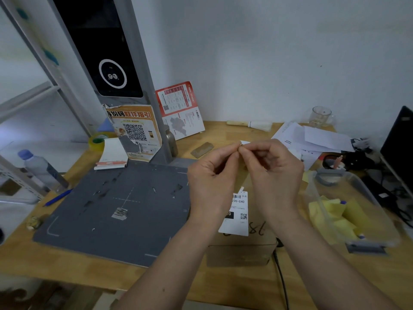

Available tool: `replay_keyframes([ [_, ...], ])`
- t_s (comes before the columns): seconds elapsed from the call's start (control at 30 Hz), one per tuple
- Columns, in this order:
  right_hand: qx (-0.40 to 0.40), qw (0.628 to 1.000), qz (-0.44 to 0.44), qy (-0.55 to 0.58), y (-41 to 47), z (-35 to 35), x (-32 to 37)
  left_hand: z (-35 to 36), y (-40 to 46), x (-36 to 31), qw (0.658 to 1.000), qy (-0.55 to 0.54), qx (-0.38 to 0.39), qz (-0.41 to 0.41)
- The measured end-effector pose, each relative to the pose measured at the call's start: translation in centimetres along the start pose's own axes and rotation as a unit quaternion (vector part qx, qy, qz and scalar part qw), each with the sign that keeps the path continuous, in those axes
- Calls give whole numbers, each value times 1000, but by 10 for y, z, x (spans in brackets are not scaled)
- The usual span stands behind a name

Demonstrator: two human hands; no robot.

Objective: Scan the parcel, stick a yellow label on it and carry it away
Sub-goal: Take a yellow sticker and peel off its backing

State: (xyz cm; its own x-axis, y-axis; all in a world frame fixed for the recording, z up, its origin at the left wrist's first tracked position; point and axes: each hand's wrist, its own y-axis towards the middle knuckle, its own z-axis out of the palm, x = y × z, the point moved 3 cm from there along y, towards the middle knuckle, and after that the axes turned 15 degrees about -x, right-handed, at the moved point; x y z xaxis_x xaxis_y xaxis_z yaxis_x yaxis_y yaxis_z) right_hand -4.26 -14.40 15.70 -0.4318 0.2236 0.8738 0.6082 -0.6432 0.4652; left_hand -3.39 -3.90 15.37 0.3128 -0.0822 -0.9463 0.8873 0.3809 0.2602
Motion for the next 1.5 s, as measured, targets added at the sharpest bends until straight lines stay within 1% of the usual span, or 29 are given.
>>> replay_keyframes([
  [0.07, 13, 998, 62, 11, -1, 1, 1, 0, 3, -2, 1000, 0, -1, 9],
  [0.13, 39, 988, 142, 38, 0, 3, 1, 0, 6, -3, 1000, -1, -8, 17],
  [0.23, 80, 948, 285, 114, 0, 6, -4, -2, 6, -4, 998, 9, -23, 56],
  [0.27, 85, 935, 318, 133, 0, 6, -6, -3, 6, -3, 997, 17, -25, 76],
  [0.33, 91, 919, 350, 155, 1, 6, -8, -5, 6, -1, 994, 29, -26, 99],
  [0.47, 93, 912, 355, 183, 1, 7, -7, -6, 7, 0, 994, 41, -29, 98],
  [0.6, 82, 915, 341, 200, 2, 9, -7, -5, 7, -2, 997, 27, -24, 66],
  [0.93, 102, 929, 308, 177, -1, 10, -6, -7, 9, -2, 998, 20, -31, 54],
  [1.07, 114, 935, 294, 163, -1, 11, -4, -8, 10, -2, 997, 18, -30, 64],
  [1.17, 121, 930, 301, 172, -2, 12, -2, -9, 10, -1, 996, 22, -31, 77],
  [1.37, 135, 923, 316, 176, -2, 12, -5, -11, 9, 0, 984, 72, -41, 157],
  [1.5, 144, 914, 327, 193, -1, 11, -8, -10, 9, -2, 986, 68, -41, 147],
])
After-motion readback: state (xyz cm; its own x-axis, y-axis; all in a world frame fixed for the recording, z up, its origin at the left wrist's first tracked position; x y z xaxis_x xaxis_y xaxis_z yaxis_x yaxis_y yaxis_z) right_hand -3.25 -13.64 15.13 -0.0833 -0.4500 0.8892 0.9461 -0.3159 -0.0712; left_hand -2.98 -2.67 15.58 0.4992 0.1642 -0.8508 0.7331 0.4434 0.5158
